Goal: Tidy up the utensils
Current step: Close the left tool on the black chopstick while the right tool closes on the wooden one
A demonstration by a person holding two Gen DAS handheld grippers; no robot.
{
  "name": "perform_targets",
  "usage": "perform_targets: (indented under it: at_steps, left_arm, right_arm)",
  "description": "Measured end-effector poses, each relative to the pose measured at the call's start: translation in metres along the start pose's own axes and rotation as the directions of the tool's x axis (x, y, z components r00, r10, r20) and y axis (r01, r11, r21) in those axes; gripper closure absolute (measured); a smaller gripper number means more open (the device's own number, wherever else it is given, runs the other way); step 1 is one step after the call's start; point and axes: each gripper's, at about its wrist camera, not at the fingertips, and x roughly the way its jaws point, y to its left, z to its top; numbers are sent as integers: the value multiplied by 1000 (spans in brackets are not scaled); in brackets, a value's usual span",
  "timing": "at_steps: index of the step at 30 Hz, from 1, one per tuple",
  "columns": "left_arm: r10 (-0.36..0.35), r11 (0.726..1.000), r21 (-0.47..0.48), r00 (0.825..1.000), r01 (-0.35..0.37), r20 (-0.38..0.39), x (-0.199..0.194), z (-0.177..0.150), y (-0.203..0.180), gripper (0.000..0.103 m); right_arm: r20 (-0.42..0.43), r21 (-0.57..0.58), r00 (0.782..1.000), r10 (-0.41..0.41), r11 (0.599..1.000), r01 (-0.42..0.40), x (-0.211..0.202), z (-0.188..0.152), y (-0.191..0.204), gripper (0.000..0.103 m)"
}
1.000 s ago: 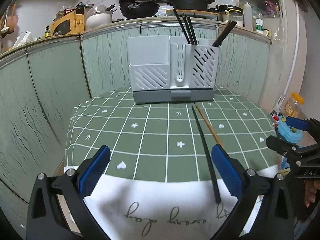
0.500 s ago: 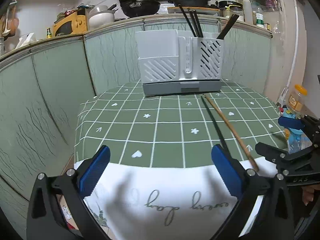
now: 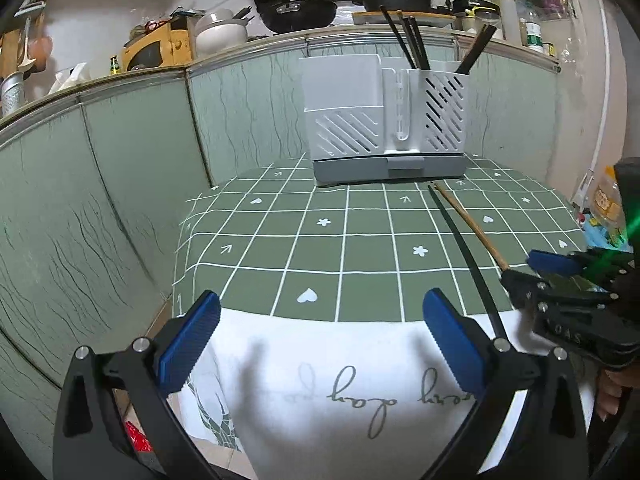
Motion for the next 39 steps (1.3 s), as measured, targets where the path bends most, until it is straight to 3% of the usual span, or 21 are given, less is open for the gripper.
perform_targets:
  at_steps: [2,6,19,23,26,34,39]
  left_arm:
    - [-4,1000,1,1000,4,0,0,0,-1,4]
    - [-10,1000,-8,1000,10,5,-1,1,-1,4]
    - [-74,997,-20,997,74,-8,0,4,-18,4]
    - [-127,992,-24,992,126,-23,3,6,-32,5]
    - [-153,988,-19,987,152,-45,9,7,-44,16]
    - [-212,977,-1,972,213,-105,30,1,-76,29]
    - [-226,973,27,965,231,-134,41,-3,-93,52]
  right_arm:
    - [3,19,1000,-2,1000,2,1,-1,-1,82]
    - [7,40,1000,-21,999,21,1,-2,-4,96]
    - [0,95,999,-39,995,38,-9,-8,-26,97]
    - [-1,118,999,-47,992,47,-15,-13,-39,97]
    - [0,128,998,-61,990,60,-19,-17,-49,97]
    - [-2,148,997,-73,986,73,-29,-25,-65,97]
    - [4,145,997,-78,986,77,-33,-29,-69,97]
